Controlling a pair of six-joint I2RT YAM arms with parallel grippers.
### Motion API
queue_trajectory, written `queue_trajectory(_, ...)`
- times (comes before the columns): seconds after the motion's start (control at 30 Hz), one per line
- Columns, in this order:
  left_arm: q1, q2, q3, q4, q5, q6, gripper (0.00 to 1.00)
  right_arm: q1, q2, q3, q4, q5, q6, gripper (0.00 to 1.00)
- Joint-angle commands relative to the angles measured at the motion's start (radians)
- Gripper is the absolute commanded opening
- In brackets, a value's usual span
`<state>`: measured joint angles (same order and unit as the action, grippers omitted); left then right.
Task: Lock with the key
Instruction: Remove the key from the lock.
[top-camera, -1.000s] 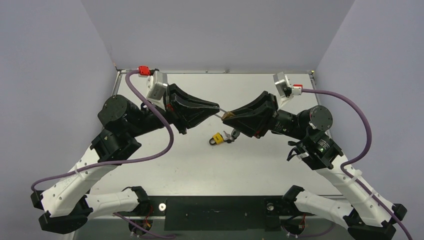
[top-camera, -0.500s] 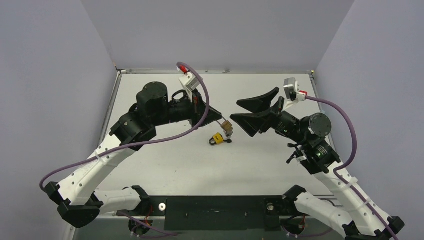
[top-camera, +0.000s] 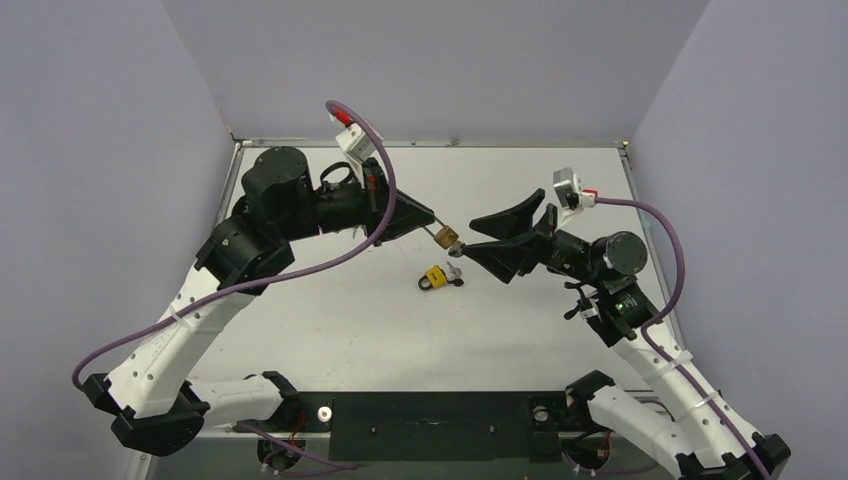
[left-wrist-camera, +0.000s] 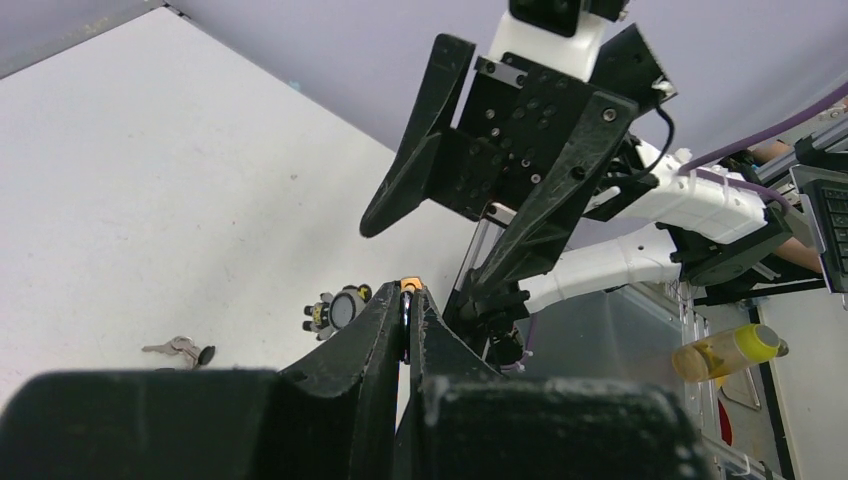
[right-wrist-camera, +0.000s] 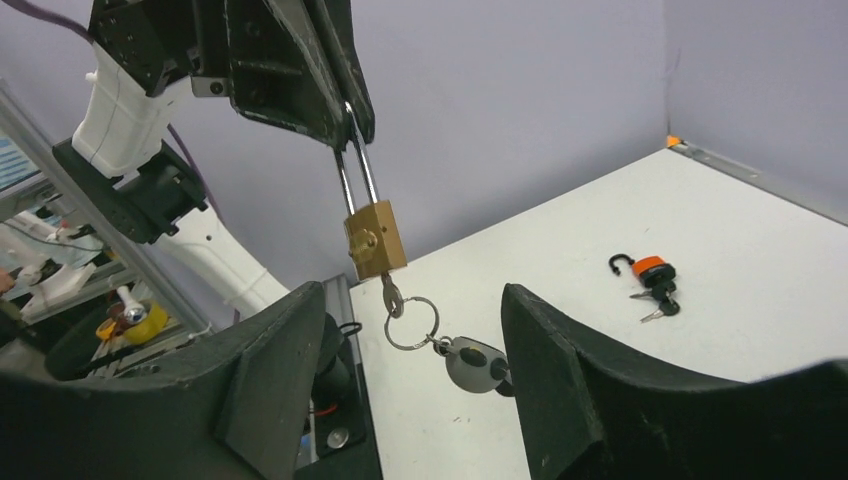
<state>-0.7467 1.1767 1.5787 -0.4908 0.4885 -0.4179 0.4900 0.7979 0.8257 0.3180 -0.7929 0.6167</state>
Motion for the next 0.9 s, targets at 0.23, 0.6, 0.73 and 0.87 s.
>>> queue_trajectory(0.23,0.035,0.007,0.080,0.032,0.076,-0.040,0.00,0.098,0.087,0.110,-0.013,-0.046,-0.088,0.57)
queue_trajectory(0.6,0.049,0.010,0.100,0.022,0.072,-0.044,0.00,0.129,0.090,0.118,-0.096,-0.009,-0.160,0.46)
queue_trajectory(0.73,0.050,0.010,0.102,0.024,0.073,-0.046,0.00,0.129,0.089,0.121,-0.115,0.000,-0.172,0.43)
queue_trajectory(0.87,0.049,0.013,0.103,0.024,0.074,-0.050,0.00,0.129,0.083,0.123,-0.121,0.019,-0.177,0.27)
